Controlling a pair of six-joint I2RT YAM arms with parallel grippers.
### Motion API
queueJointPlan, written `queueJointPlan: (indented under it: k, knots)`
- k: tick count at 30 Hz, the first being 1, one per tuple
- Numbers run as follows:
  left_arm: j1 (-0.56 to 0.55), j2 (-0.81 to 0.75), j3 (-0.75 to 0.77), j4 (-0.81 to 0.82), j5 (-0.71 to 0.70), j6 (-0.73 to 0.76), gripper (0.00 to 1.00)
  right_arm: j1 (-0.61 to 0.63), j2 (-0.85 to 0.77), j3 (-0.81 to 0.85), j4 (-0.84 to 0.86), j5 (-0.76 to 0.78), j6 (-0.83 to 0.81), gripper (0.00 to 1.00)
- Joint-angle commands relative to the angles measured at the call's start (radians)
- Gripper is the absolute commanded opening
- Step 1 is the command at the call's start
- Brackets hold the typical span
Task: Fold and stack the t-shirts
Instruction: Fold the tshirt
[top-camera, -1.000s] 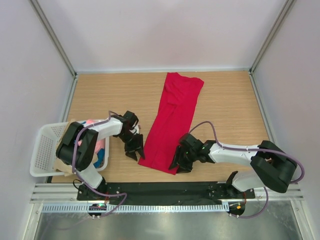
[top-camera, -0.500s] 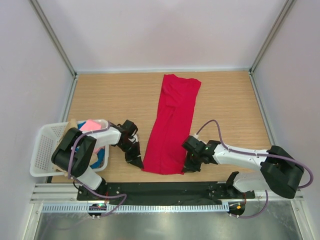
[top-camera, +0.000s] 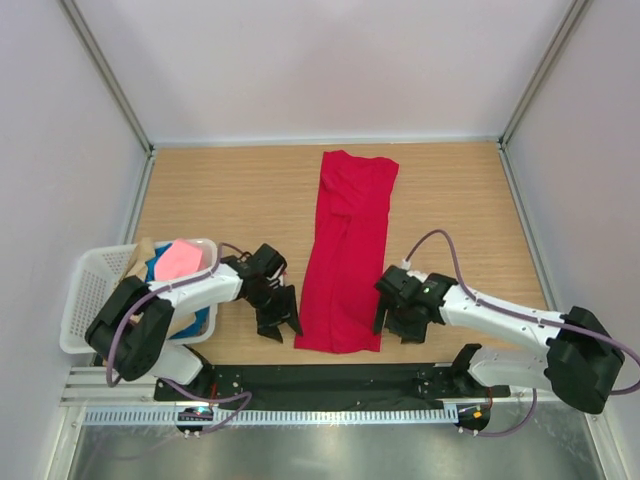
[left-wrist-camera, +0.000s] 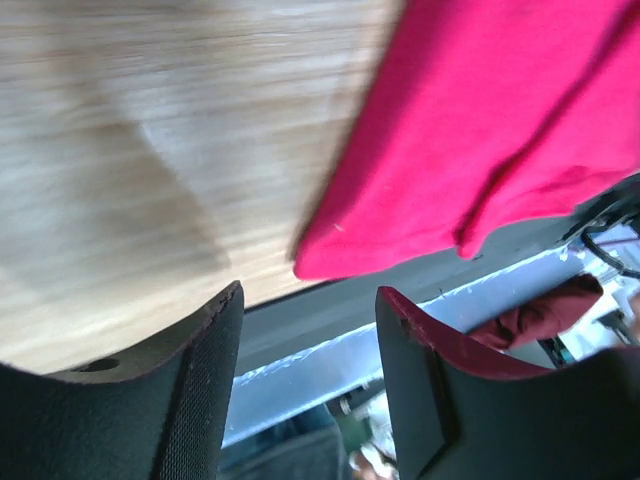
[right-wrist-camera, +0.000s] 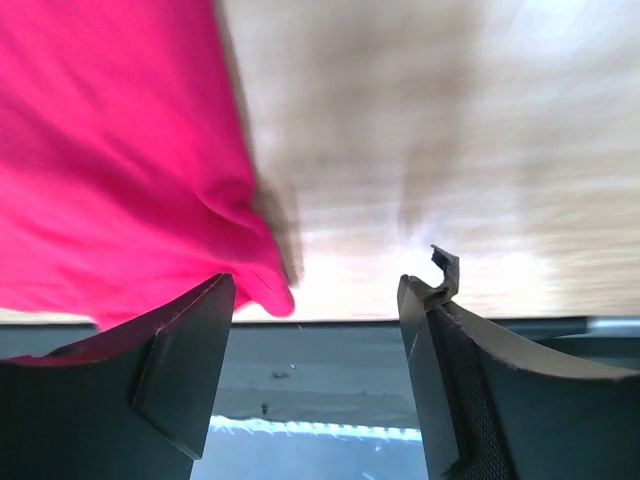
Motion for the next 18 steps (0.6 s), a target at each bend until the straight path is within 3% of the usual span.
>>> queueJointPlan:
  k: [1,6,12,14,15,16,18]
  knots:
    - [-0.001,-0.083,0.108,-0.114,-0.122,0.038,0.57,-0.099,-0.014,0.142,-0.089,0.12,-0.183,0.73]
    - [-0.001,-0.113,0.266,-0.221,-0.257,0.114,0.57,-0.323,0.23,0.422,-0.046,0.234,-0.411,0.74]
    - [-0.001,-0.088,0.369,-0.229,-0.291,0.173,0.58,-0.38,0.679,0.933,0.001,0.295,-0.56,0.74]
    - [0.001,-0.077,0.371,-0.218,-0.298,0.185,0.58,-0.38,0.78,1.122,0.011,0.321,-0.58,0.68]
    - [0.001,-0.074,0.372,-0.214,-0.298,0.19,0.57,-0.379,0.883,1.177,0.033,0.325,-0.595,0.53]
    - [0.002,-0.07,0.371,-0.21,-0.297,0.196,0.57,-0.382,0.928,1.23,0.043,0.325,-0.606,0.45]
    - [0.004,-0.065,0.366,-0.204,-0.291,0.206,0.57,-0.383,1.067,1.396,0.054,0.315,-0.636,0.42]
